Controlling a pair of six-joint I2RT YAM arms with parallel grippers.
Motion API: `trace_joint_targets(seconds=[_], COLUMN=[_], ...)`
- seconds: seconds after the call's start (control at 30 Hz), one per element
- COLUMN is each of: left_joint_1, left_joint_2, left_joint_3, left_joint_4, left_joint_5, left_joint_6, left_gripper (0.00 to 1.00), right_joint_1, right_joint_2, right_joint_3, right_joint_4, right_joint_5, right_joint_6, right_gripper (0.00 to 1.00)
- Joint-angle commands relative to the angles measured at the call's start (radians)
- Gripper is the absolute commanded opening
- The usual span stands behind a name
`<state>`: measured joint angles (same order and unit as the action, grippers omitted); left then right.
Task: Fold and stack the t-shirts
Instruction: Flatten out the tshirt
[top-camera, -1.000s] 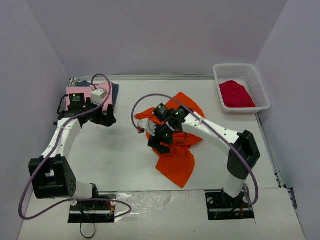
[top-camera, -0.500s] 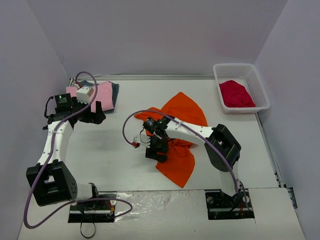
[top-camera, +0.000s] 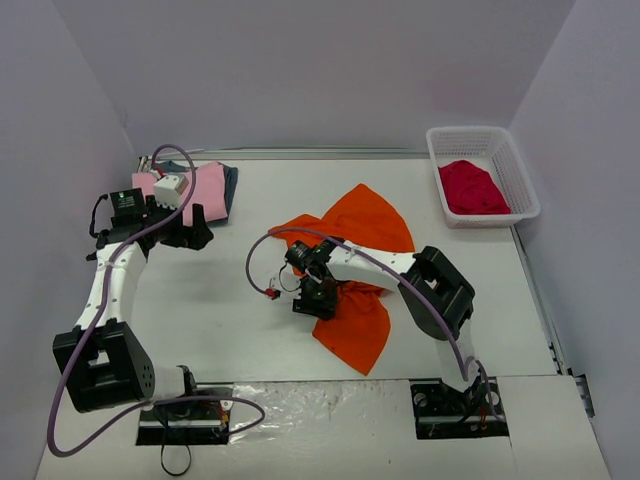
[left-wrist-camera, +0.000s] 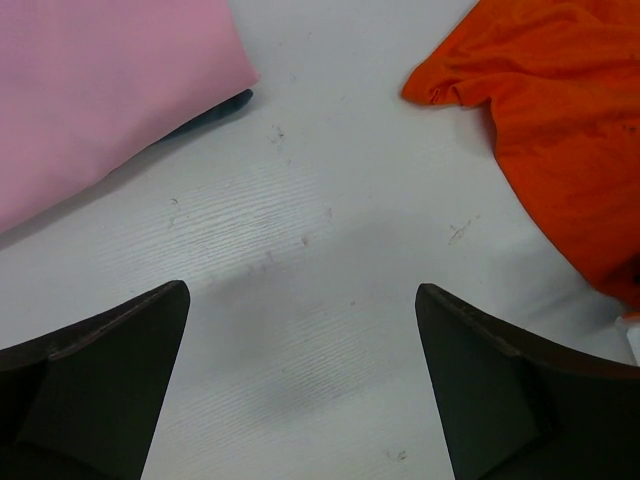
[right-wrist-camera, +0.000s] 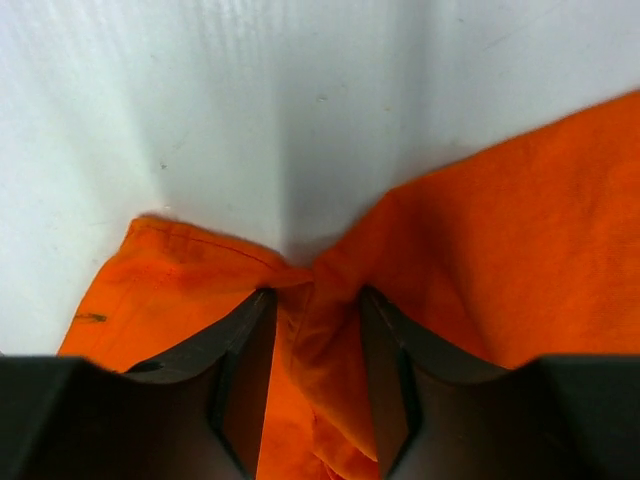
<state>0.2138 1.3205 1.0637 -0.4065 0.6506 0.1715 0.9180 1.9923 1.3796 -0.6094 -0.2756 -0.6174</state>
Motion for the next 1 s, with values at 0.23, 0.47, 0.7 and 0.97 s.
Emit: trace_joint_targets(seconds=[0.23, 0.47, 0.7, 0.97], left_joint_1=[0.007, 0.007, 0.007, 0.004], left_joint_2=[-0.020, -0.029, -0.046, -0.052], left_joint_3=[0.004, 0.009, 0.005, 0.004], left_joint_4=[0.011, 0.003, 0.005, 0.017], left_joint_5=[0.043, 0.057, 0.058, 0.067], left_joint_6=[0.010, 0.019, 0.022, 0.010], left_gripper=[0.97, 0.84, 0.87, 0.93], right_joint_1=[0.019, 0.030, -0.049, -0.458], right_joint_2=[0.022, -0.108, -0.321, -0.374], right_joint_3=[-0.016, 0.084, 0.422, 0.501], right_joint_4=[-0.016, -0.125, -0.309, -0.259], right_joint_5=[0.049, 0.055, 0.027, 0.004], right_joint_6=[0.028, 0.036, 0.007, -0.076], right_gripper=[0.00, 0.00, 0.00, 0.00])
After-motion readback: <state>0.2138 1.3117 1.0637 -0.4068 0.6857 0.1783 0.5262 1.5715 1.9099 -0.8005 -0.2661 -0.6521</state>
